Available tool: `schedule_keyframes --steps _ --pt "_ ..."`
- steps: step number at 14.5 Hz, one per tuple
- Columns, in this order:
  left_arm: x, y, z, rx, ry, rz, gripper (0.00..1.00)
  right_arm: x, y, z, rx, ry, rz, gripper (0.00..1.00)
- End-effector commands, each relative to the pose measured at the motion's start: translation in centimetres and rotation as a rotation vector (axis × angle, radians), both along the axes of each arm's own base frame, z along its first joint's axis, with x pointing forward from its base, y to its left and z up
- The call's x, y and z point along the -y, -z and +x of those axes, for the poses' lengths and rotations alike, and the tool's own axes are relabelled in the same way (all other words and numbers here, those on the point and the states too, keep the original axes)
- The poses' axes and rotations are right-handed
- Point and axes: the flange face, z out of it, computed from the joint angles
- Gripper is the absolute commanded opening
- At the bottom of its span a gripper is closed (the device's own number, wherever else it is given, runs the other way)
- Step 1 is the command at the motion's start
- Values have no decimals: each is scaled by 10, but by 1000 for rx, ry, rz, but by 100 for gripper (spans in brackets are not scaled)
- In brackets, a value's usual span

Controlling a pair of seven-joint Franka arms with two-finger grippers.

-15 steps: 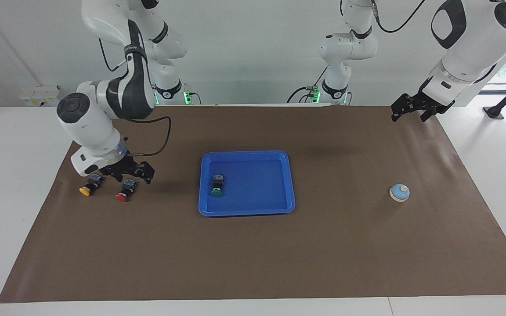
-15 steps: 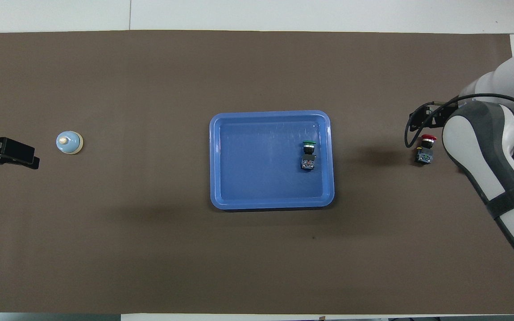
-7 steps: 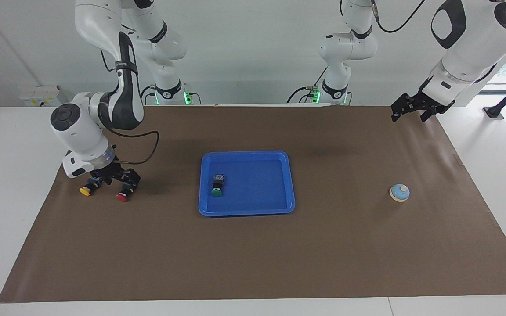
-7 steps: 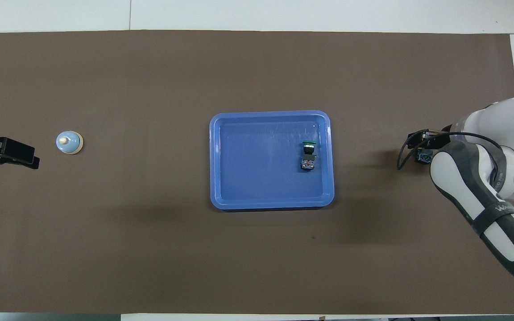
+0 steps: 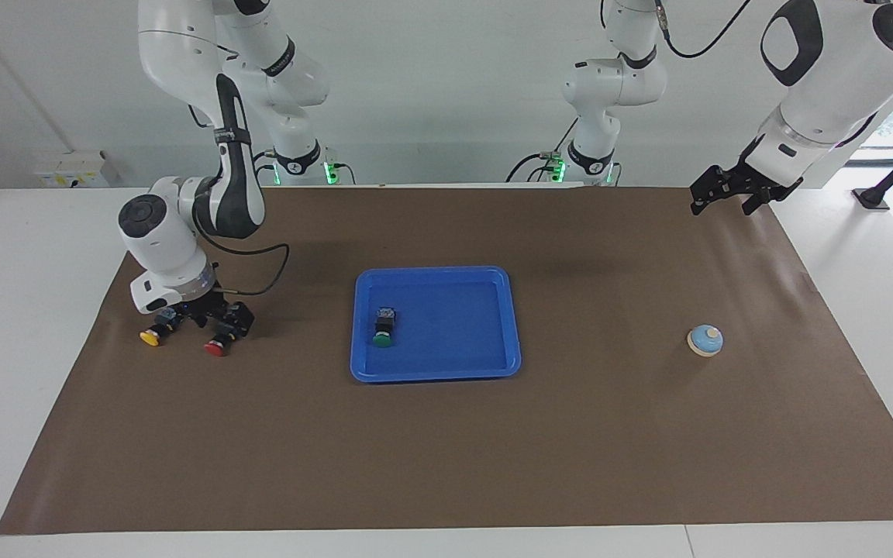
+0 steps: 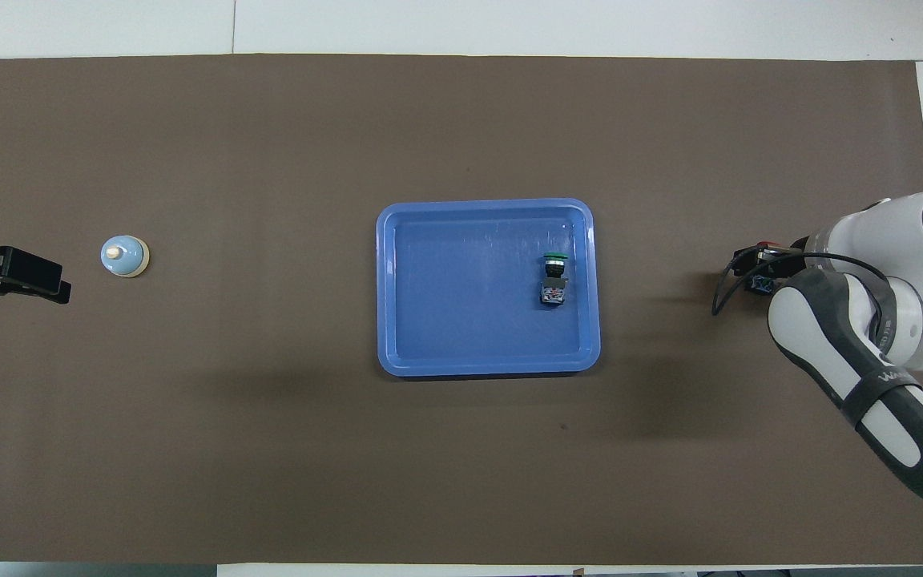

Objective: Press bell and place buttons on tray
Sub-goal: 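Grasp the red-capped button with the right gripper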

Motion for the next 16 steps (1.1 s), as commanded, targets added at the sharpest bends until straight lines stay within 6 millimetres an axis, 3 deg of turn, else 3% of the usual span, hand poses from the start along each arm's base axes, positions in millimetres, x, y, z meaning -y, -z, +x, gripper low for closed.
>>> schedule_keyframes --steps 1,2,6,9,12,14,16 --pt "-1 -4 -1 14 -10 -6 100 3 8 -2 4 2 -12 34" --pt "-1 -4 -1 14 -10 -6 100 2 7 -3 -1 -1 -12 0" --pt "-1 -4 -1 16 -11 -6 100 -3 -8 3 -29 -32 -27 0" --pt "-1 -3 -2 13 -11 -6 100 -24 -67 30 -74 -65 -33 0" --pt "-1 -4 -1 14 -11 -6 100 -83 -137 54 -83 -129 -26 0" --pt "-1 -4 -1 14 -11 -6 100 -137 -155 62 -66 -162 -25 0" --pt "-1 -4 -1 14 -11 -6 100 -208 -159 55 -45 -161 2 0"
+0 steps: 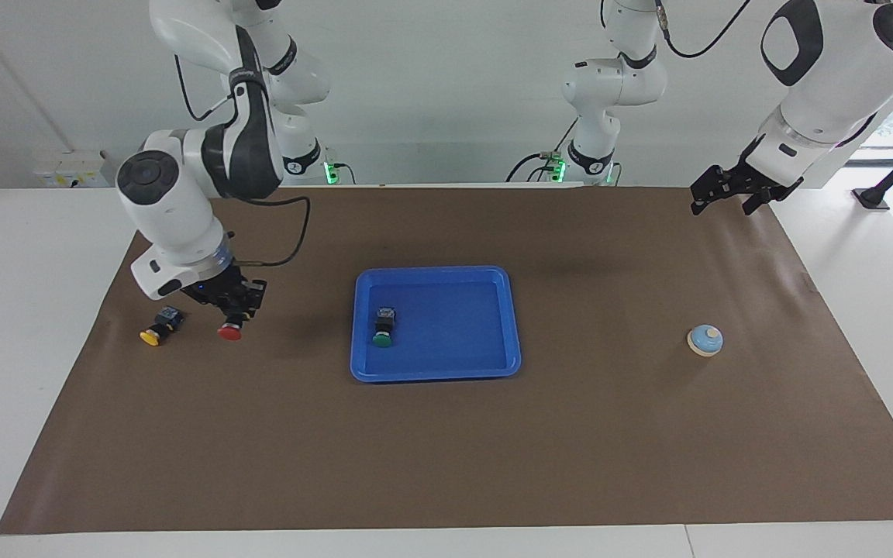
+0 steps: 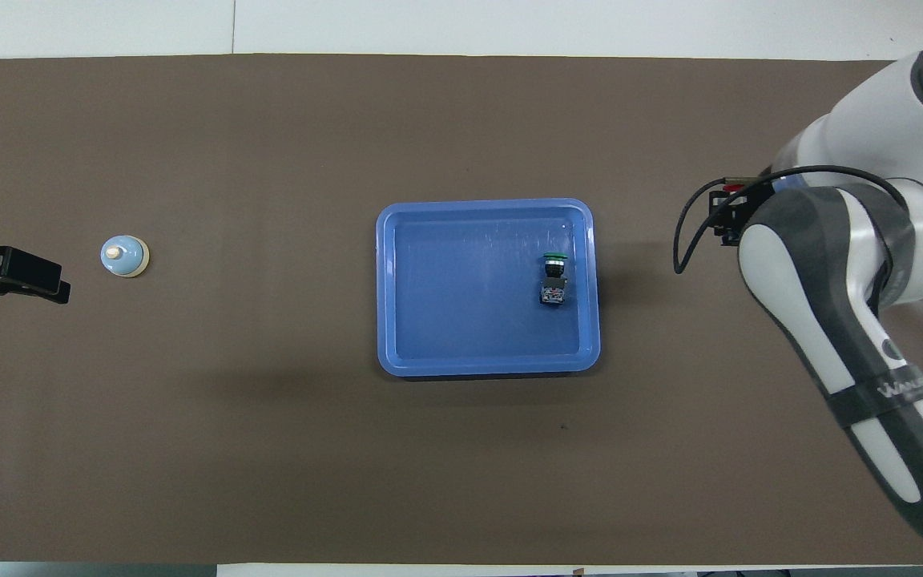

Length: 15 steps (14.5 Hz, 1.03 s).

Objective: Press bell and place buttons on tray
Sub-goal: 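Place the red button in the tray beside the green one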

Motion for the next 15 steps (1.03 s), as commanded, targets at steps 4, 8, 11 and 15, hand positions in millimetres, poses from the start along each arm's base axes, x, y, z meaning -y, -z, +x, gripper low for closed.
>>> schedule_keyframes --steps 4,8,11,15 --pt "-1 -4 -1 14 -10 -6 100 -173 37 -23 43 47 57 0" --pt "-1 -4 -1 14 -10 -6 100 -243 93 -38 48 50 69 0" --pt "-1 -3 -2 13 -10 -6 100 -264 127 -43 56 47 76 0" --pt "-1 -4 -1 14 -10 -6 100 -255 148 -48 71 54 84 0"
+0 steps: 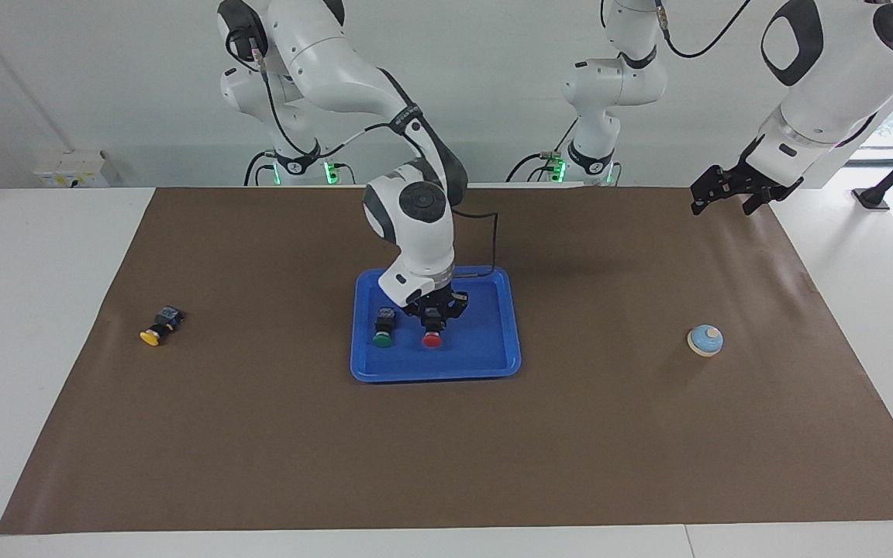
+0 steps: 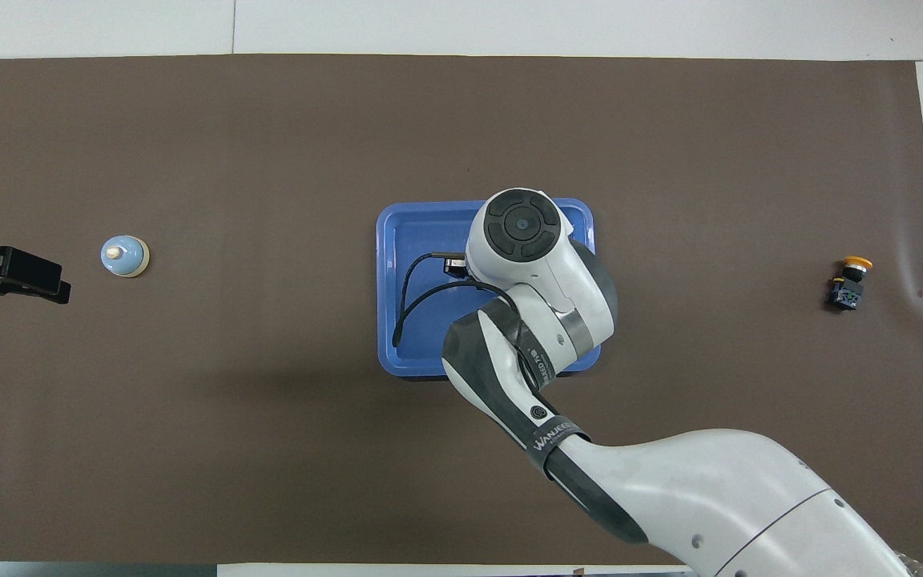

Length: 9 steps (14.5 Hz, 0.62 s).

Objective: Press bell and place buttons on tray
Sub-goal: 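Place the red button in the tray beside the green one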

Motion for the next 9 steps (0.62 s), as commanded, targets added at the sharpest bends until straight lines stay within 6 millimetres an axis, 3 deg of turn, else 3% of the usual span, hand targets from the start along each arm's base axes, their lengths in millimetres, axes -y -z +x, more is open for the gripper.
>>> schedule_keyframes --steps 1,2,3,4,5,7,9 --pt "-1 -4 -1 14 -10 -6 100 7 2 -6 19 24 22 0" --pt "-1 -4 -1 14 -10 -6 100 8 3 -6 19 46 26 0" --pt "-1 -4 -1 14 -9 -6 100 9 3 -5 13 78 25 24" --pt "-1 -3 -2 13 -10 -6 100 9 1 -4 8 98 24 99" --pt "-1 -4 -1 14 -10 -6 100 12 -4 -2 0 122 23 100" --pt "-1 -3 -2 13 -10 -6 100 27 -35 9 -29 180 41 100" --pt "-1 -4 -1 14 -10 -6 100 71 -72 28 -49 241 44 100"
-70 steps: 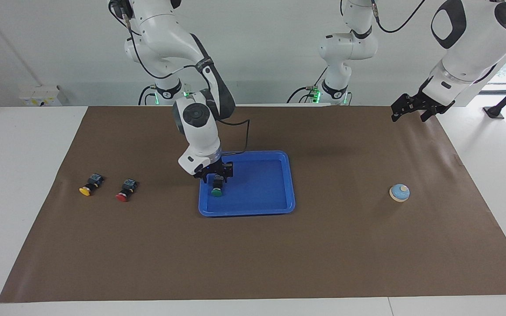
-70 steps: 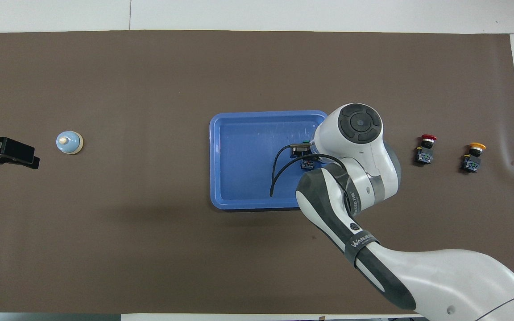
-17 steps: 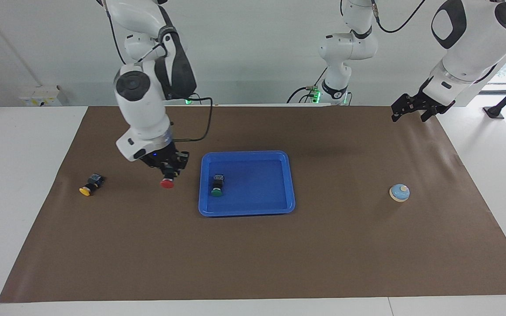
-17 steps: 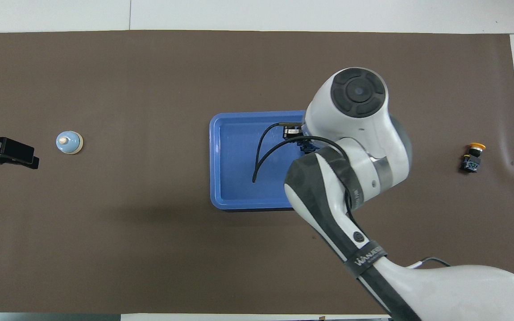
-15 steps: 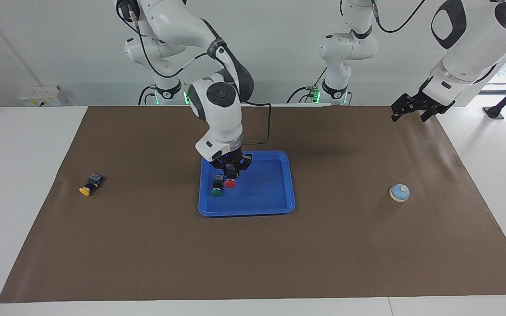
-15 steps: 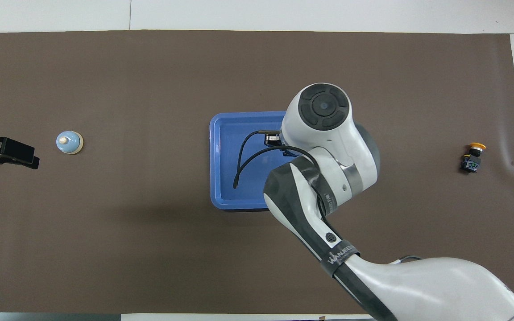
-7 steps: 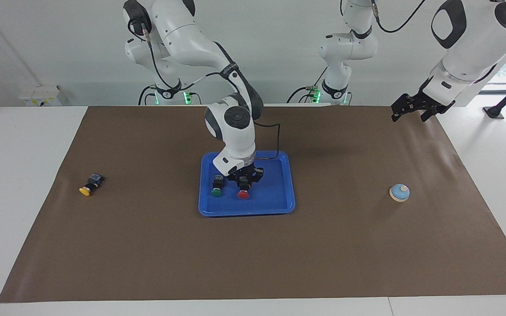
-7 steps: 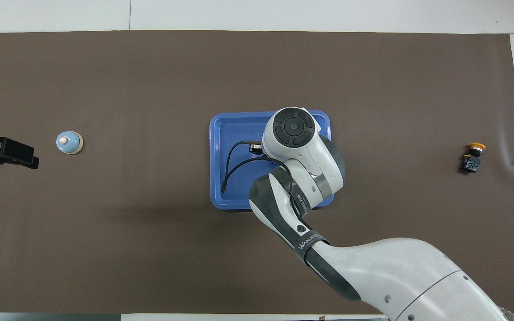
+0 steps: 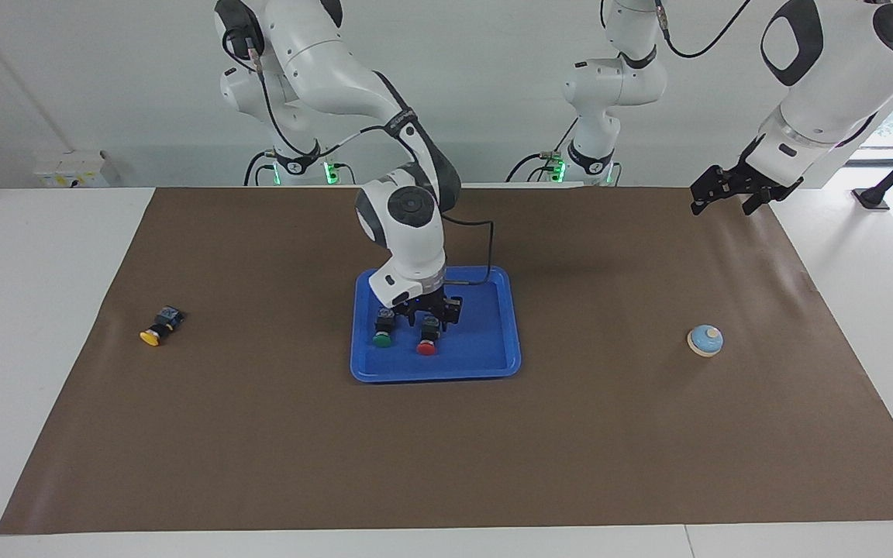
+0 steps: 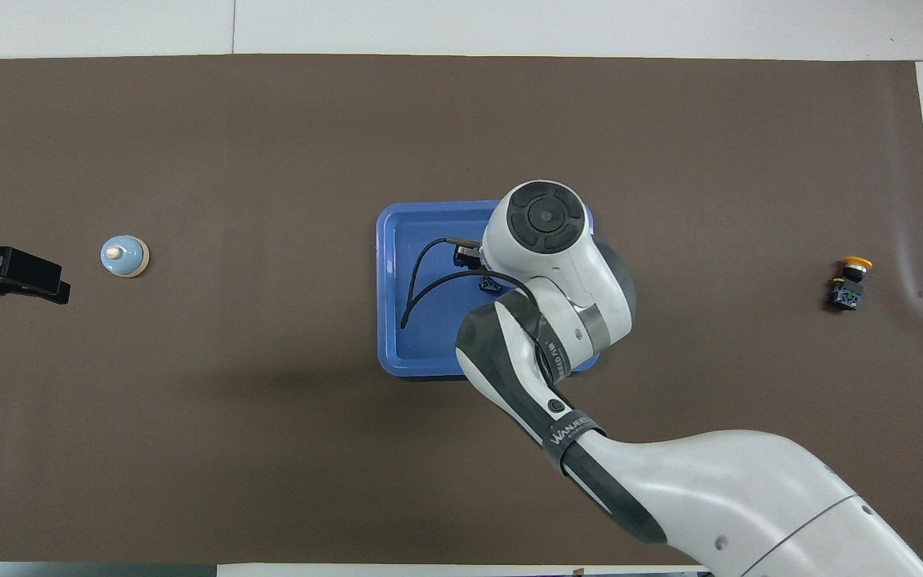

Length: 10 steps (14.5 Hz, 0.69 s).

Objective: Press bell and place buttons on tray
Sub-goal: 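Place the red button in the tray beside the green one, then move the right gripper to the yellow-capped button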

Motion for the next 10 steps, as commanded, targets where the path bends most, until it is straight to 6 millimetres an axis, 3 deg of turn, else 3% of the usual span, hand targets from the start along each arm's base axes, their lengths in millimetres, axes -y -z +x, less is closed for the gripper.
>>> schedule_keyframes --steps 1,3,5,8,10 --pt "-1 -4 -1 14 -10 -6 100 65 -59 20 -20 79 24 100" --pt "-1 -4 -1 14 -10 -6 100 115 -86 29 -17 54 21 100" --pt "-1 -4 -1 14 -10 -6 100 181 -96 37 -42 -4 13 100" --pt "-1 -4 -1 14 -10 -6 100 292 -91 45 -65 -79 1 100" --pt "-2 -4 -1 14 -12 -6 100 363 -83 38 -70 -97 0 100"
